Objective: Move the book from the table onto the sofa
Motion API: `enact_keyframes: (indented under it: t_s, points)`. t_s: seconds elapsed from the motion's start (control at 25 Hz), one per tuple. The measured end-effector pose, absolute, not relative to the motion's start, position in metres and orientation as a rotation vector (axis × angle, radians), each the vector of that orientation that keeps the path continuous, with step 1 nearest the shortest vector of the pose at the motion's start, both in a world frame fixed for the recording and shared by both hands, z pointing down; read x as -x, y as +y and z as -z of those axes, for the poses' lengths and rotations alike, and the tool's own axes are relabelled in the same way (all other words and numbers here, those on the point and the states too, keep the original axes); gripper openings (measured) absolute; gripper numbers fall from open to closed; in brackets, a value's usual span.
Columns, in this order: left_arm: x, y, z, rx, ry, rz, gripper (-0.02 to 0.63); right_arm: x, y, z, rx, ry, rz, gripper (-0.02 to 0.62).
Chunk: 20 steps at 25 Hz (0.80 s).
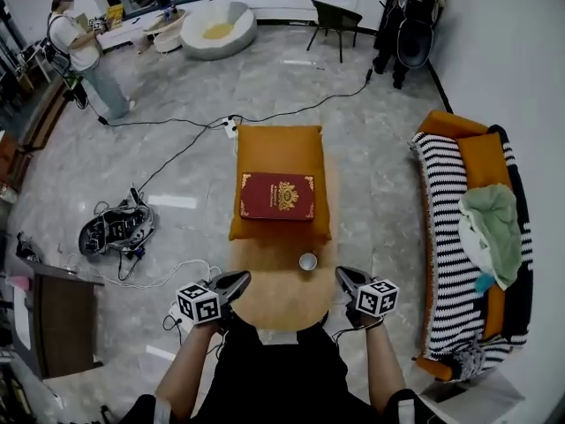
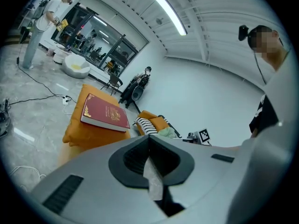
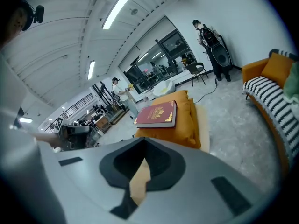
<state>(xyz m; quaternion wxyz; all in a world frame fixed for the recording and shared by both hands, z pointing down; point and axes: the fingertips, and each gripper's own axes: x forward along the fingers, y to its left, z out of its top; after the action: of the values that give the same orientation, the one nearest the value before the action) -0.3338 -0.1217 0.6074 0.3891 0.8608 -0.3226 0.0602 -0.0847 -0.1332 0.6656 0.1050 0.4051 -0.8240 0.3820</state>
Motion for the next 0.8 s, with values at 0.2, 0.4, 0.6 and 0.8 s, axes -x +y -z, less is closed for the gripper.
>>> enact_keyframes:
  t_s: [0.2,0.4,0.6,0.8]
  points:
    - [0.370,-0.144,-0.611,-2.176,-0.774,-0.134,0.011,0.109,-0.151,-0.667,-1.335,-2.377,-1.168,0.006]
    - [0.415,-0.177,-0.624,-2.150,-0.763,-0.145,0.011,0.152,-0.164,-0.670,-1.395,-2.357,-1.202,0.006]
    - [0.422,-0.208,-0.639,-2.152,-0.789,-0.139,0.011,0.170,-0.177,-0.687,-1.349,-2.335,-1.234,0.006]
    - [0.415,-0.225,-0.668,-2.103,-0.801,-0.110,0.011,0.164,-0.207,-0.712,-1.323,-2.286,-1.201,0.006]
